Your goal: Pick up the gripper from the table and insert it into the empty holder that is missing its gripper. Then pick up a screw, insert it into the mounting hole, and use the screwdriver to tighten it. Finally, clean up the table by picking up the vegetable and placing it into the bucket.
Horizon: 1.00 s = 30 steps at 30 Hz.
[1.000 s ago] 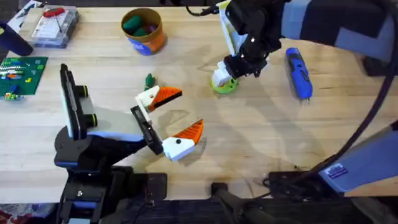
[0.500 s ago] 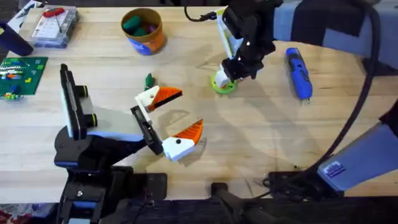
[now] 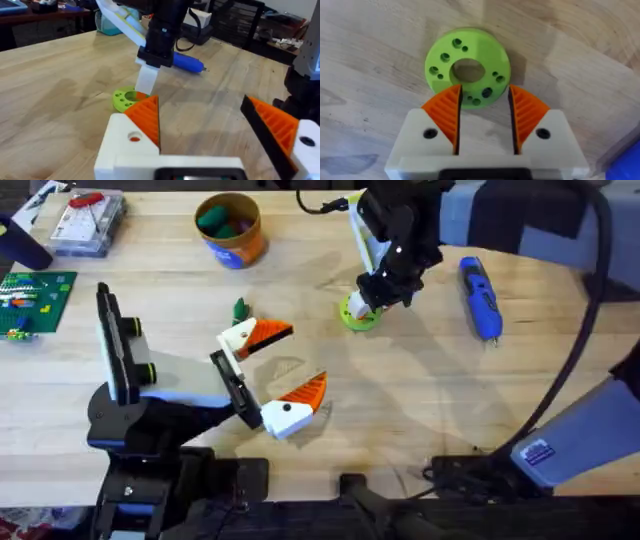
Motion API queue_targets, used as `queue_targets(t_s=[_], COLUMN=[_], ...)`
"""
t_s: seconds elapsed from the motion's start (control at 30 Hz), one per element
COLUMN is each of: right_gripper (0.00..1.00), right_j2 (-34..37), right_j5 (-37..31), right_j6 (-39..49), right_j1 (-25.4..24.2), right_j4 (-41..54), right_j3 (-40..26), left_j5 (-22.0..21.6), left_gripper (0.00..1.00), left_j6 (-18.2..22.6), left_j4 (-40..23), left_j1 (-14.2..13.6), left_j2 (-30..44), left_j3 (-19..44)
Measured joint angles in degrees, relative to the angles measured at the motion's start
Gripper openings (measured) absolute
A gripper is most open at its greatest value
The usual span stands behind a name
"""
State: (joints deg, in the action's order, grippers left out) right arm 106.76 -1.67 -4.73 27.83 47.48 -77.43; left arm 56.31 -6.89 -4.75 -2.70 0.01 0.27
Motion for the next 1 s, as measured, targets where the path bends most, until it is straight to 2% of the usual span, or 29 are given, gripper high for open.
queue_targets(t_s=[0.3,1.0], right_gripper=[0.447,0.248], right_j2=[0.0,0.0], right_j5=[0.0,-0.5], right_j6=[0.0,0.0], right_j1=[0.0,-0.1], right_j4=[0.0,0.1], right_j3=[0.0,0.0], left_j5=[0.0,0.0], left_gripper=[0.987,0.986], left_j6=[0.0,0.0], left_j4=[0.0,0.0], left_j1=[0.0,0.0], left_j2=[0.0,0.0], left_j3=[0.0,0.0])
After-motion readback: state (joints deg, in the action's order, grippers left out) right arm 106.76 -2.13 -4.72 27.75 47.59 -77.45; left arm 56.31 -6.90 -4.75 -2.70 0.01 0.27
